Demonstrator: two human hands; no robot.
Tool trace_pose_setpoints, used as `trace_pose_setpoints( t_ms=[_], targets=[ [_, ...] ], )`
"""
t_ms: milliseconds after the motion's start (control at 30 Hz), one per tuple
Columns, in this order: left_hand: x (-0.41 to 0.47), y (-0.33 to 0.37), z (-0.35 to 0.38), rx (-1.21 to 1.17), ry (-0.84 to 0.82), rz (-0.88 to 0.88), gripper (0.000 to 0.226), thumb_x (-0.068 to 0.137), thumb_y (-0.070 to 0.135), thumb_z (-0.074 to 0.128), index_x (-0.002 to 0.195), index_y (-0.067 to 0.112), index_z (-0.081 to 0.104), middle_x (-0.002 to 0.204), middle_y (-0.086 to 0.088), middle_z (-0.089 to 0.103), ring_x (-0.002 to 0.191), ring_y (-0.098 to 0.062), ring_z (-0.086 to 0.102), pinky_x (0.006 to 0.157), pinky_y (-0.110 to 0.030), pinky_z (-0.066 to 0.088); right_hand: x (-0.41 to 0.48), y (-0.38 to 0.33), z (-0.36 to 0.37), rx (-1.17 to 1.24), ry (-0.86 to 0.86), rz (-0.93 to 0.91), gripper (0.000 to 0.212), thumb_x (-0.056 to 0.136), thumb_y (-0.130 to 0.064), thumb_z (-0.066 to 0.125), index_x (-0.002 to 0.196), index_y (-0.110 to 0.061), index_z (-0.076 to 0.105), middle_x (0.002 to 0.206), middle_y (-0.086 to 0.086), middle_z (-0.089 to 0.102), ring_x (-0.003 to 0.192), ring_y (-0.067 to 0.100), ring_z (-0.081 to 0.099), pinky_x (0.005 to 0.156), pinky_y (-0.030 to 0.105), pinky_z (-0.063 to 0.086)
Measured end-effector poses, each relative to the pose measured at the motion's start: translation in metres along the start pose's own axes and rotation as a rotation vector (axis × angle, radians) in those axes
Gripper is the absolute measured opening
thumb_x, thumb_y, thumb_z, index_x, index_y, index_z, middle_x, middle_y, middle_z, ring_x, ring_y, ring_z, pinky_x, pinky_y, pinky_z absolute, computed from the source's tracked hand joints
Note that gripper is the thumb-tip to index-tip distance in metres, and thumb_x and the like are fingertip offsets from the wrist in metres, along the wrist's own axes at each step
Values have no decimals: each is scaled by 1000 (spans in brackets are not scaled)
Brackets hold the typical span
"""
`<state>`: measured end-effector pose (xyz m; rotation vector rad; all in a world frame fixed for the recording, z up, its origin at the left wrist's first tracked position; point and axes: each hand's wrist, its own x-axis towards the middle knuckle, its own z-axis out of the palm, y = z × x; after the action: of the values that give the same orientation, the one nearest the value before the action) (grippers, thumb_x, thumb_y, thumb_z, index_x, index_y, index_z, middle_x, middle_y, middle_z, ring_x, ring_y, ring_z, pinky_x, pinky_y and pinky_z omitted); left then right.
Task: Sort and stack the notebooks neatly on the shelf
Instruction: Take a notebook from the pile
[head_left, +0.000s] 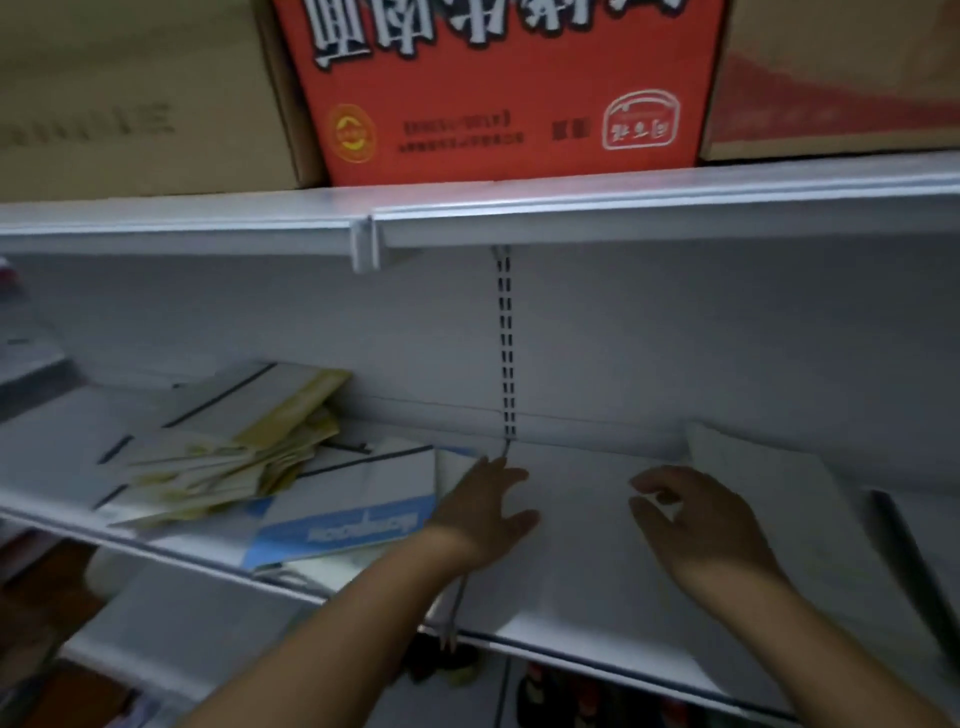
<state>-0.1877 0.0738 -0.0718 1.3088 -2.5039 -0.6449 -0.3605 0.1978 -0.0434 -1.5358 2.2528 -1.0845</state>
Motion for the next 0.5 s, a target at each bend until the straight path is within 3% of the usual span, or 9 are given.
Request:
trace_pose_setpoints(
  t_ms=[167,267,333,400,467,500],
  targets=[
    [-15,-105,-57,-61,105,-263,56,82,18,66,133,25,45,144,0,42,128,-19,45,99,-22,36,3,-40,84,76,-361,66,21,89,-26,56,108,-25,64,106,-7,65,89,8,56,78,16,40],
    [-19,-139,-70,17,107,-346,56,84,27,63,136,25,42,146,-1,41,124,-20,48,94,-22,40,10,-57,127,139,-441,142,30,88,-29,55,116,-20,61,115,1,66,94,16,64,82,21,47],
    [-19,-145,-66,145,30,-340,56,90,38,54,140,23,37,149,-1,35,128,-18,45,100,-23,36,15,-67,146,290,-501,270,45,87,-35,57,125,-11,54,112,7,65,84,19,68,74,25,51],
    [-18,-142,-59,287,20,-289,51,92,44,46,139,24,39,148,0,37,131,-20,40,105,-27,34,22,-74,156,413,-510,362,42,87,-35,58,108,2,61,92,12,67,72,25,69,68,33,56],
    [-19,-130,-56,495,17,-198,38,93,38,41,126,23,52,135,-1,49,125,-24,45,101,-34,35,26,-76,160,464,-470,379,31,87,-31,60,81,-1,64,72,13,65,69,31,68,70,40,57],
    [-20,-124,-55,623,-19,-132,31,93,31,39,116,20,56,127,-2,54,119,-26,49,96,-37,36,28,-76,161,501,-436,395,26,86,-29,62,77,-4,62,68,12,64,65,30,67,69,40,57]
  ],
)
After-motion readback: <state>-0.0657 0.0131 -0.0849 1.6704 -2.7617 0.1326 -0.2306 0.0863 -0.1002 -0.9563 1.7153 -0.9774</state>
